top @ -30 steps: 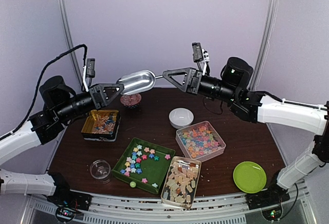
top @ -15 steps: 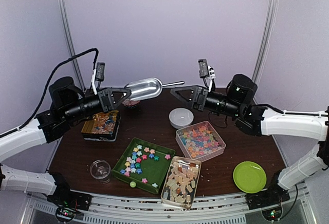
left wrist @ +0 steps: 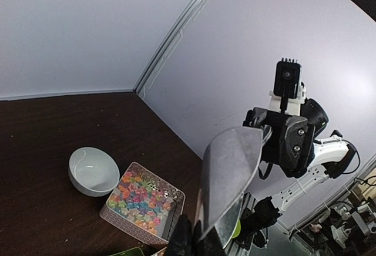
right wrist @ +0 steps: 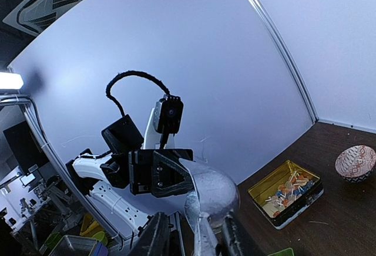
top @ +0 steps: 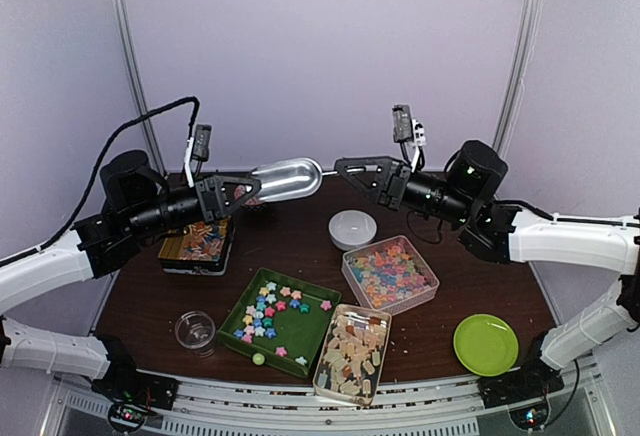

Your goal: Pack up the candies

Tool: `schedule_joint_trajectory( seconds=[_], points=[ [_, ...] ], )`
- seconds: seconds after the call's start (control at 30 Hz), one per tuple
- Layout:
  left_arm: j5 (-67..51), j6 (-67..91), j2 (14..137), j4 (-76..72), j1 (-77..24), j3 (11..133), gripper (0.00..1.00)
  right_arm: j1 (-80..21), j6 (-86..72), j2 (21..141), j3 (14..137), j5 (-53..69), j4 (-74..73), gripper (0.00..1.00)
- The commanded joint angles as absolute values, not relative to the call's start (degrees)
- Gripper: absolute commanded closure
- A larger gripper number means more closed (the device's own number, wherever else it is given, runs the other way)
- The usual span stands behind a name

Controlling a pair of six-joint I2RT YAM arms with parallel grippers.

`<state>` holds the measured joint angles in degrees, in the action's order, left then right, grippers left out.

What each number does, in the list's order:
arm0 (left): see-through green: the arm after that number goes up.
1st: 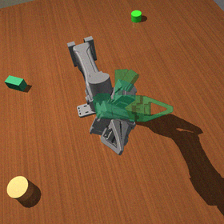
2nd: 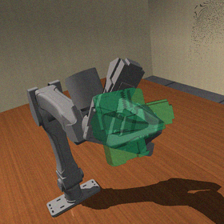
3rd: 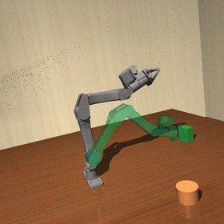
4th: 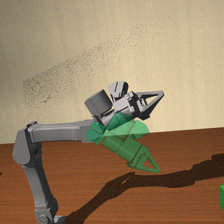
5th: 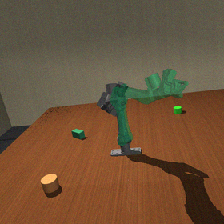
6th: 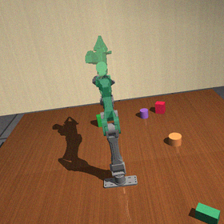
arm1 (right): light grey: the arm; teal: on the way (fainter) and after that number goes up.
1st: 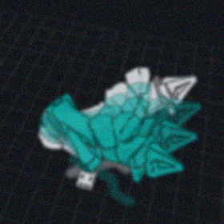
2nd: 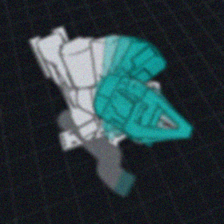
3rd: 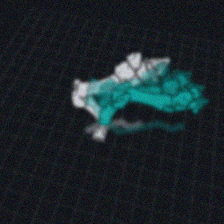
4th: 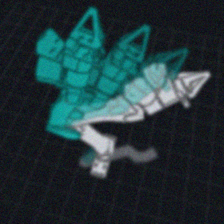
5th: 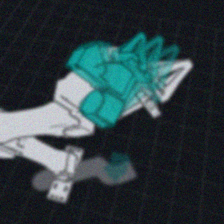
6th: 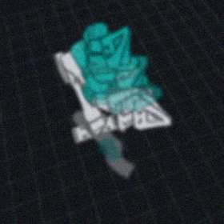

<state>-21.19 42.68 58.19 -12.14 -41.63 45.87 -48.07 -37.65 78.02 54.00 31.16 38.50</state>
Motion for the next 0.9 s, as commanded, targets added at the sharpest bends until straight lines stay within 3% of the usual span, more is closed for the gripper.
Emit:
schedule_joint_trajectory(
  seconds=[0.0, 0.87],
  points=[
    [-21.1, 43.3, 57.8, -16.0, -42.0, 46.9, 1.0, -47.8, -38.2, 78.0, 55.5, 33.3, 40.9, 0.72],
    [-19.7, 48.5, 58.8, -15.2, -42.2, 48.4, 1.0, -48.1, -38.2, 81.3, 58.2, 34.9, 36.6, 0.76]
  ],
)
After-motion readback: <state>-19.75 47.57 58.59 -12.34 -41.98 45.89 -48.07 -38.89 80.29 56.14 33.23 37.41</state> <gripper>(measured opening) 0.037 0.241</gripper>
